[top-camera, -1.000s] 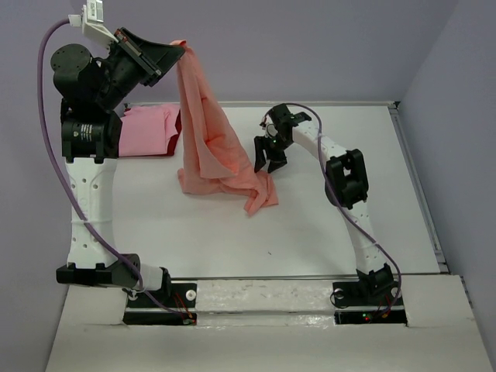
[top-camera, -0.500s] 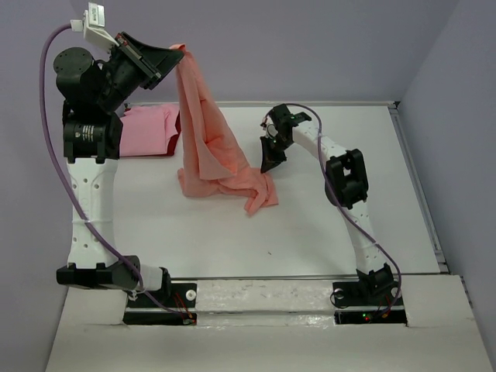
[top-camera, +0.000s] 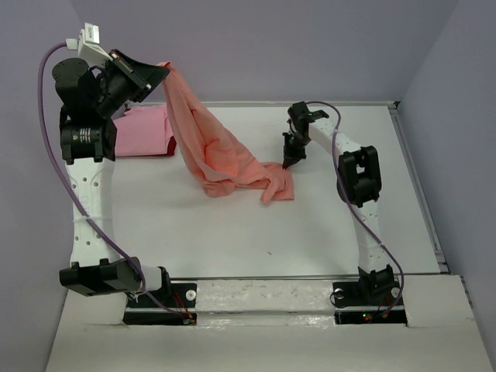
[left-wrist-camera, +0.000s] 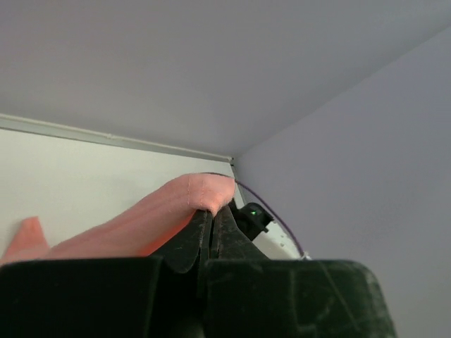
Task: Fold and stack the t-shirts
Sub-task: Flatten out the tshirt
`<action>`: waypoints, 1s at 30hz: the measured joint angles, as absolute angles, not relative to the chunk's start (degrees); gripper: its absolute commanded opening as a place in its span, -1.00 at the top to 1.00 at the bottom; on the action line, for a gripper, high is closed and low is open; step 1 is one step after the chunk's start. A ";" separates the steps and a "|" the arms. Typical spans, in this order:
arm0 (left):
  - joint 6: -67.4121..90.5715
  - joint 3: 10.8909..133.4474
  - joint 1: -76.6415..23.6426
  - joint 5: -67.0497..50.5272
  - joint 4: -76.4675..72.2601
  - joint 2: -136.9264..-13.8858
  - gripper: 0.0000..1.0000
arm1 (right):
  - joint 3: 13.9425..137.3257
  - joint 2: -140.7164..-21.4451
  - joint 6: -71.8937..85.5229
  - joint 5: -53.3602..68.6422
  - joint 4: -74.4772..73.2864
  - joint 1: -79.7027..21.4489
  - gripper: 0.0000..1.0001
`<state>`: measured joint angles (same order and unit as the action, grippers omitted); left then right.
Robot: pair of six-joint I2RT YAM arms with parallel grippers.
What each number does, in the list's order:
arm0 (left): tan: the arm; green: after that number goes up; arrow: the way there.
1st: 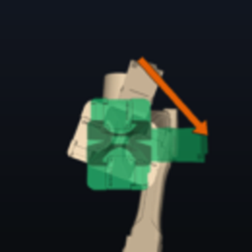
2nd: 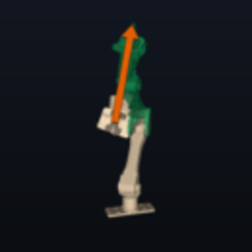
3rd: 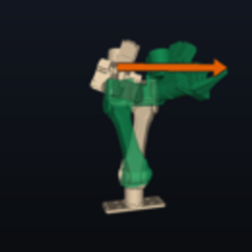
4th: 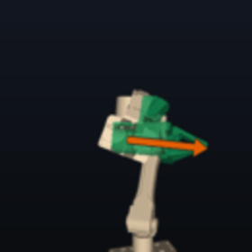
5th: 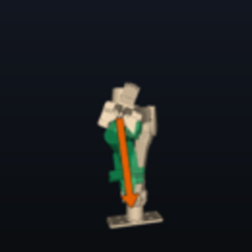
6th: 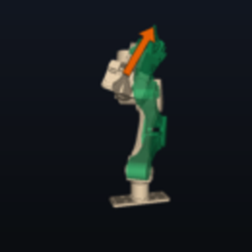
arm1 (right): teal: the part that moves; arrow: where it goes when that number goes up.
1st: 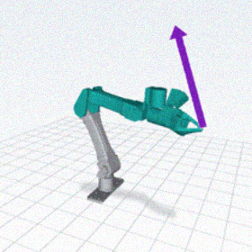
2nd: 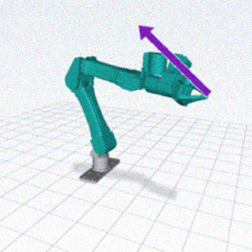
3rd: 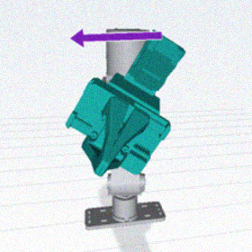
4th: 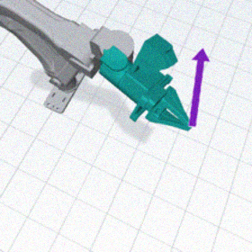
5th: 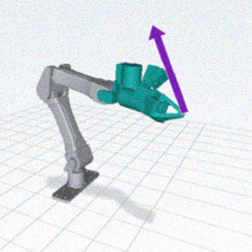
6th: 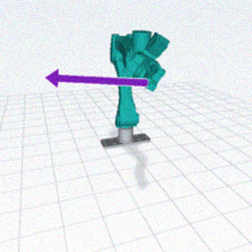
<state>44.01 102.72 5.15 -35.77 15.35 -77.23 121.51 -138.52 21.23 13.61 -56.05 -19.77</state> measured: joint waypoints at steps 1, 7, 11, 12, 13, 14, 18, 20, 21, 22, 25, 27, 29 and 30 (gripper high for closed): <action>43.57 102.41 5.39 -35.77 15.86 -77.30 1.00 | 120.77 -137.80 21.41 12.60 -55.99 -19.07 1.00; 40.99 99.50 5.74 -33.12 16.38 -79.53 1.00 | 115.52 -131.70 22.35 7.57 -56.82 -15.53 1.00; 41.30 94.91 5.74 -31.70 12.93 -82.06 1.00 | 111.31 -127.09 22.76 7.38 -57.69 -15.75 1.00; 41.39 94.37 5.74 -31.46 12.21 -82.96 1.00 | 109.38 -125.21 22.96 7.79 -58.41 -15.86 1.00; 41.43 94.08 5.74 -31.14 11.27 -85.14 1.00 | 106.83 -123.24 23.03 8.40 -58.46 -15.94 1.00; 41.45 94.08 5.72 -30.85 10.41 -86.50 1.00 | 105.10 -121.82 23.20 8.78 -59.18 -16.08 1.00; 41.43 95.11 5.69 -30.15 7.09 -94.45 1.00 | 98.56 -116.33 23.64 10.22 -62.02 -16.32 1.00; 41.43 98.91 5.63 -30.11 6.87 -99.59 1.00 | 95.81 -113.97 23.81 11.46 -64.18 -16.62 1.00; 41.41 102.72 5.56 -30.15 6.66 -103.26 1.00 | 94.91 -113.25 23.86 11.97 -64.93 -16.84 1.00; 41.41 104.88 5.56 -30.13 6.17 -105.58 1.00 | 93.93 -112.44 24.01 12.45 -65.82 -17.04 1.00; 41.67 114.65 5.37 -30.46 5.30 -113.54 1.00 | 91.79 -110.50 24.95 13.69 -67.99 -20.10 1.00; 42.52 120.75 5.32 -31.09 5.26 -117.80 1.00 | 90.87 -109.95 25.85 16.12 -68.82 -22.90 1.00; 43.55 127.20 5.21 -31.90 4.56 -122.39 1.00 | 90.26 -110.02 26.52 18.09 -69.21 -26.35 1.00; 44.62 131.48 5.19 -32.58 4.01 -125.16 1.00 | 90.06 -110.34 27.16 19.64 -69.54 -28.80 1.00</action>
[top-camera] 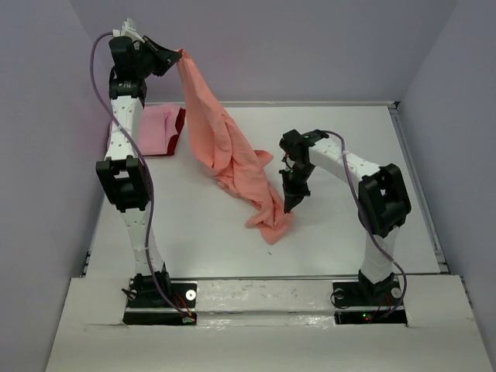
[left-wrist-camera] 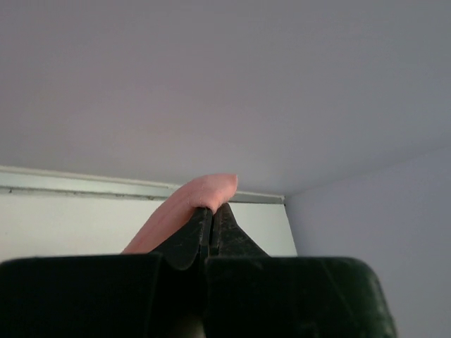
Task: Fold and stack the t-shirts
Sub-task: Flatten out the tshirt
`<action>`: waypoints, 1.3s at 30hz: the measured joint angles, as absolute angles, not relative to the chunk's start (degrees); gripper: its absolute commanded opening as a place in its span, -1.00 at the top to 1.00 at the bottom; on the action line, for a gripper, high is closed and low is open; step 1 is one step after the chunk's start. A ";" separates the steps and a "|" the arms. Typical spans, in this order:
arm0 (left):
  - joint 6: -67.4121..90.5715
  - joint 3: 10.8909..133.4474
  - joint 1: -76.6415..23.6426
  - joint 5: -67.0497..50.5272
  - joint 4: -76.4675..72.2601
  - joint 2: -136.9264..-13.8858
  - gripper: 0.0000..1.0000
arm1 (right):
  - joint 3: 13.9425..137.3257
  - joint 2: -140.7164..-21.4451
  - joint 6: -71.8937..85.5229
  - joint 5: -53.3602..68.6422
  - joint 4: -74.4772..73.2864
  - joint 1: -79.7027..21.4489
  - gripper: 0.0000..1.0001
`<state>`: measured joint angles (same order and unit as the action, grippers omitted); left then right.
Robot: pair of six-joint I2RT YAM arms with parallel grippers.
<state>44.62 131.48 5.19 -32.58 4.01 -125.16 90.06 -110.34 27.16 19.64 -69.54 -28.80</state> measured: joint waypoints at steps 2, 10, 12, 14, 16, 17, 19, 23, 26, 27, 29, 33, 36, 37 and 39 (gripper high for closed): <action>46.33 136.97 5.17 -33.56 2.87 -129.03 1.00 | 89.56 -110.87 28.23 22.39 -69.41 -33.30 1.00; 52.62 137.86 5.17 -37.89 -2.63 -132.84 1.00 | 94.63 -114.80 31.03 27.33 -70.96 -40.69 -0.29; 52.62 133.43 5.13 -38.61 -3.05 -130.21 1.00 | 100.03 -116.05 31.09 25.65 -71.92 -39.88 -0.35; 52.62 129.38 5.10 -39.05 -2.31 -126.91 1.00 | 105.12 -116.81 31.07 24.01 -72.47 -38.76 -0.45; 52.58 125.93 5.02 -39.27 -1.91 -122.96 1.00 | 109.06 -116.99 30.83 22.55 -72.42 -37.10 -0.48; 52.40 124.57 4.97 -39.22 -1.83 -120.88 1.00 | 110.45 -116.99 30.68 21.82 -72.34 -36.16 -0.49; 51.94 122.30 4.97 -39.18 -1.32 -116.31 1.00 | 111.85 -116.99 30.06 20.73 -71.59 -34.17 -0.49; 51.29 119.61 4.95 -39.24 -1.28 -107.39 1.00 | 111.68 -116.99 26.35 17.52 -67.79 -31.09 -0.42; 51.03 115.63 4.95 -39.27 -2.13 -100.60 1.00 | 109.10 -116.95 22.17 14.24 -61.47 -30.57 -0.43; 50.83 113.51 4.95 -39.29 -2.42 -98.26 1.00 | 107.83 -116.95 20.69 13.37 -59.07 -30.63 -0.43; 50.46 111.28 4.95 -39.42 -2.35 -95.98 1.00 | 104.81 -117.10 18.33 12.16 -55.27 -30.72 -0.43; 49.76 107.94 4.93 -39.40 -2.09 -94.98 1.00 | 103.72 -120.33 16.34 12.32 -48.77 -30.41 -0.39; 49.21 106.48 4.82 -39.22 -0.36 -95.68 1.00 | 104.84 -124.16 16.10 12.95 -45.25 -30.04 -0.38; 49.12 106.37 4.82 -39.18 0.19 -95.85 1.00 | 105.34 -125.21 16.03 13.21 -44.36 -29.91 -0.38; 48.84 106.32 4.51 -38.96 0.95 -96.27 1.00 | 107.33 -128.01 16.03 13.93 -42.28 -29.39 -0.38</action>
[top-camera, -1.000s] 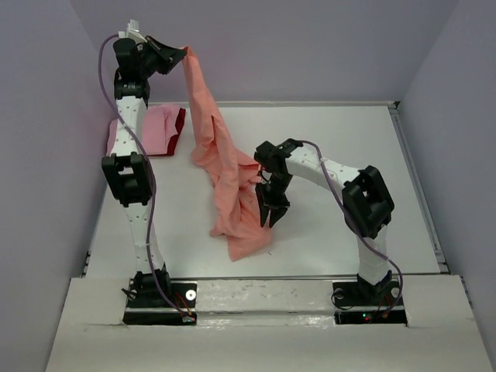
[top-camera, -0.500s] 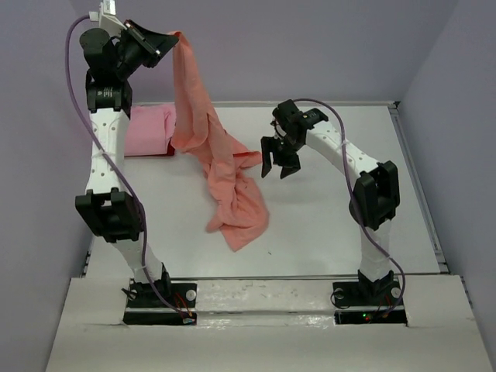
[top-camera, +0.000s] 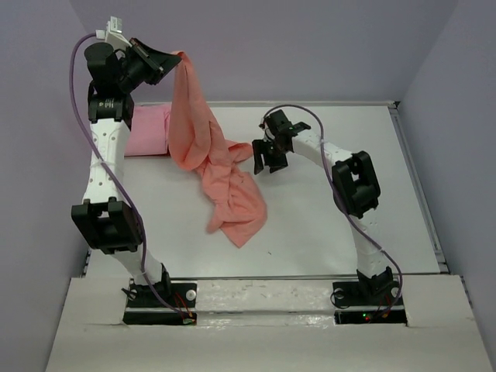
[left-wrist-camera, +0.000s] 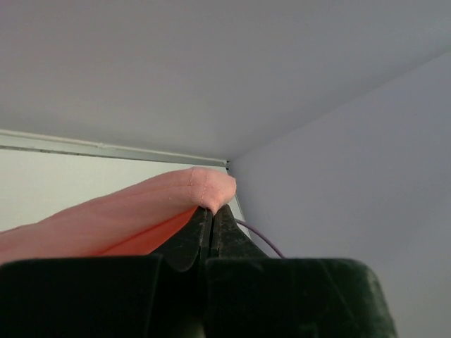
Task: Fold and stack the t-shirts
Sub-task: Flatten out the tshirt
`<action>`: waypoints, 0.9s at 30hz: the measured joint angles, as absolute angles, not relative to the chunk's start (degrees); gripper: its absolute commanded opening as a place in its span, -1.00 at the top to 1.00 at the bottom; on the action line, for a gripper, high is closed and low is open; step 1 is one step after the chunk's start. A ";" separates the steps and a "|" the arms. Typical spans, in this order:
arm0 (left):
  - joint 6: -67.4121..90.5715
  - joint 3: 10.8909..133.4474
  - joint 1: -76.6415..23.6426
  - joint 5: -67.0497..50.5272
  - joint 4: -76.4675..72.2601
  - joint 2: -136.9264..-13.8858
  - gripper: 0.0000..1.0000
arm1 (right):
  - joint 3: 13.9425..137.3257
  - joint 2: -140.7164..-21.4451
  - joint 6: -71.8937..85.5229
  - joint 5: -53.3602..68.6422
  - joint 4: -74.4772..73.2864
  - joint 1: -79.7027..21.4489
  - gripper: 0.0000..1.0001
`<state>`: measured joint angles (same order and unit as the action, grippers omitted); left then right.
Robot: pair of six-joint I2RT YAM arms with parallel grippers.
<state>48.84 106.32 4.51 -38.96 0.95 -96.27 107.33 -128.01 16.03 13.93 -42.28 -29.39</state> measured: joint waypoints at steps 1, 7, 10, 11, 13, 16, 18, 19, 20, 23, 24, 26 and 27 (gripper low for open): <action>48.69 106.32 4.45 -38.94 1.08 -96.29 1.00 | 108.38 -129.19 16.01 14.28 -41.25 -29.19 -0.38; 47.81 106.32 2.76 -38.68 1.30 -96.29 1.00 | 119.87 -137.64 16.25 16.38 -36.56 -27.81 -0.38; 47.24 106.32 1.91 -38.57 1.63 -96.29 1.00 | 124.36 -140.38 16.75 17.17 -35.22 -27.40 -0.37; 47.13 106.32 1.85 -38.57 1.65 -96.29 1.00 | 125.16 -140.88 16.93 17.34 -35.14 -27.40 -0.37; 46.74 106.32 1.58 -38.52 2.24 -96.29 1.00 | 127.00 -142.15 17.45 17.91 -34.54 -27.29 -0.36; 46.22 106.32 1.58 -38.30 3.27 -96.29 1.00 | 128.53 -143.68 18.00 18.72 -33.74 -27.29 -0.34; 45.80 106.32 1.58 -38.09 4.05 -96.29 1.00 | 128.86 -144.66 18.35 19.22 -33.04 -27.29 -0.34; 45.60 106.32 1.58 -38.02 4.25 -96.29 1.00 | 128.86 -145.21 18.46 19.42 -32.73 -27.29 -0.34; 45.45 106.32 1.58 -37.89 4.47 -96.29 1.00 | 128.95 -145.58 18.83 19.77 -32.25 -27.29 -0.34; 45.04 106.32 1.58 -37.69 5.10 -96.29 1.00 | 129.12 -145.91 19.11 20.10 -31.24 -27.18 -0.36; 44.93 106.34 1.58 -37.65 5.32 -96.29 1.00 | 129.29 -146.04 19.25 20.14 -31.00 -27.16 -0.36; 44.64 106.50 1.58 -37.54 5.91 -96.29 1.00 | 129.67 -146.36 19.27 20.14 -30.48 -26.98 -0.36; 44.53 106.54 1.58 -37.47 6.11 -96.29 1.00 | 129.71 -146.50 19.27 20.14 -30.20 -26.96 -0.30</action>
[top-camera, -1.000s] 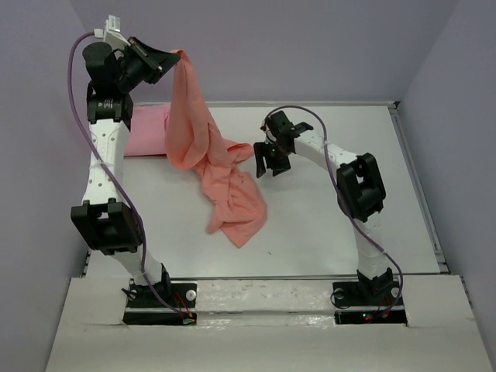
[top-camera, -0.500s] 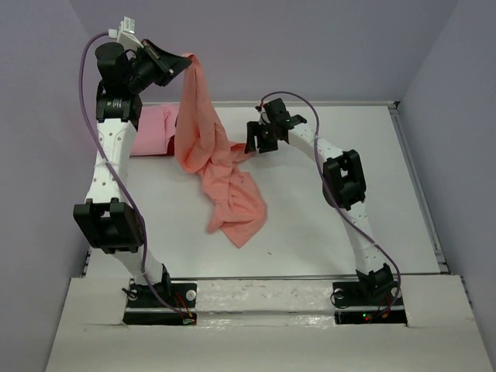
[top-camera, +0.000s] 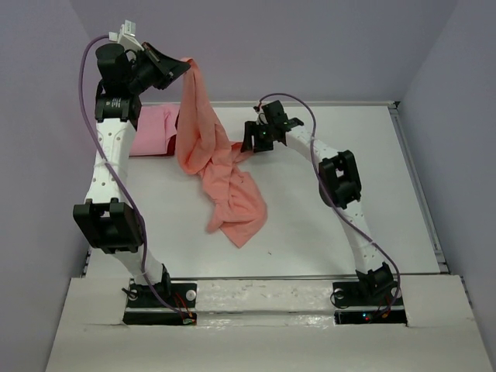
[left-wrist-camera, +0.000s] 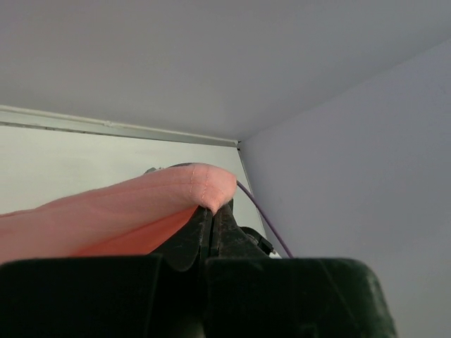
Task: Fold and stack the t-shirts
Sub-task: Flatten out the tshirt
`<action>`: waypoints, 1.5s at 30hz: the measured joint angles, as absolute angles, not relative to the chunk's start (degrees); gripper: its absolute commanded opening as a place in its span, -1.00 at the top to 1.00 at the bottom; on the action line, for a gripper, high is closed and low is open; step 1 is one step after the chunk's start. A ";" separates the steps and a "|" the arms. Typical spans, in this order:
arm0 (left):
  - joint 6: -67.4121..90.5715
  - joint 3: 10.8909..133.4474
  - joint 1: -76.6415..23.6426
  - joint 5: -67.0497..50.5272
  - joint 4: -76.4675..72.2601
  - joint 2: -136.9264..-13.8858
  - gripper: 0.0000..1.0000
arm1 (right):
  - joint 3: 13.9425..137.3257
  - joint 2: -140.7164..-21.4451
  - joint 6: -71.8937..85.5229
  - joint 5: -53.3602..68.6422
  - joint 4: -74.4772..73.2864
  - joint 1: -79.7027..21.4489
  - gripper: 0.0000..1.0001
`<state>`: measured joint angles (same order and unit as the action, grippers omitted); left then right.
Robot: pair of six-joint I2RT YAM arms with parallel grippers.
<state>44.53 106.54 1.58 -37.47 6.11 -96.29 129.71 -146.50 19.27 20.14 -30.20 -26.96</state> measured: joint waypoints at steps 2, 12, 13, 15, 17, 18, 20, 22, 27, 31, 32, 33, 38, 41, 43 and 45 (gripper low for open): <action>44.07 107.09 1.58 -37.41 7.03 -96.29 1.00 | 129.75 -146.69 19.33 20.14 -29.52 -26.79 -0.11; 43.27 110.59 1.58 -37.39 9.04 -96.31 1.00 | 130.82 -149.18 21.43 20.43 -28.08 -25.85 1.00; 43.24 110.80 1.61 -37.39 9.08 -96.31 1.00 | 130.82 -149.18 21.43 20.14 -28.05 -25.82 1.00; 43.24 111.04 1.61 -37.41 9.26 -96.31 1.00 | 130.82 -149.16 21.43 19.90 -28.03 -25.56 1.00; 43.24 111.04 1.61 -37.39 9.37 -96.33 1.00 | 130.82 -149.10 21.45 19.66 -28.01 -25.28 1.00; 43.24 111.04 1.61 -37.41 9.39 -96.38 1.00 | 130.82 -148.94 21.45 19.16 -28.10 -24.75 1.00; 43.24 111.04 1.61 -37.39 9.43 -96.51 1.00 | 130.82 -148.73 21.47 18.44 -28.34 -23.90 1.00; 43.24 111.04 1.58 -37.34 9.65 -96.57 1.00 | 130.89 -148.40 21.45 17.72 -28.84 -22.37 1.00; 42.68 110.76 1.61 -36.75 10.57 -96.55 1.00 | 132.03 -145.40 21.04 15.73 -30.44 -18.31 1.00; 42.28 108.84 1.58 -36.34 11.18 -96.12 1.00 | 133.27 -139.65 20.10 14.48 -30.89 -16.08 1.00; 42.19 108.42 1.61 -36.25 11.35 -96.03 1.00 | 133.45 -138.72 19.94 14.35 -30.87 -15.90 1.00; 42.17 108.29 1.61 -36.23 11.55 -96.03 1.00 | 133.93 -136.18 19.59 14.22 -30.83 -15.75 1.00; 42.17 108.27 1.61 -35.99 12.10 -95.66 1.00 | 135.55 -128.86 18.74 14.13 -30.76 -15.66 1.00; 42.17 108.27 1.61 -35.92 12.21 -95.13 1.00 | 136.46 -125.84 18.48 14.02 -30.46 -15.38 1.00; 42.00 108.27 1.58 -35.66 12.71 -94.52 1.00 | 136.49 -124.22 18.31 13.82 -30.44 -14.87 1.00; 41.60 108.22 1.58 -35.11 13.56 -93.89 1.00 | 136.49 -122.85 18.04 13.23 -30.48 -13.80 1.00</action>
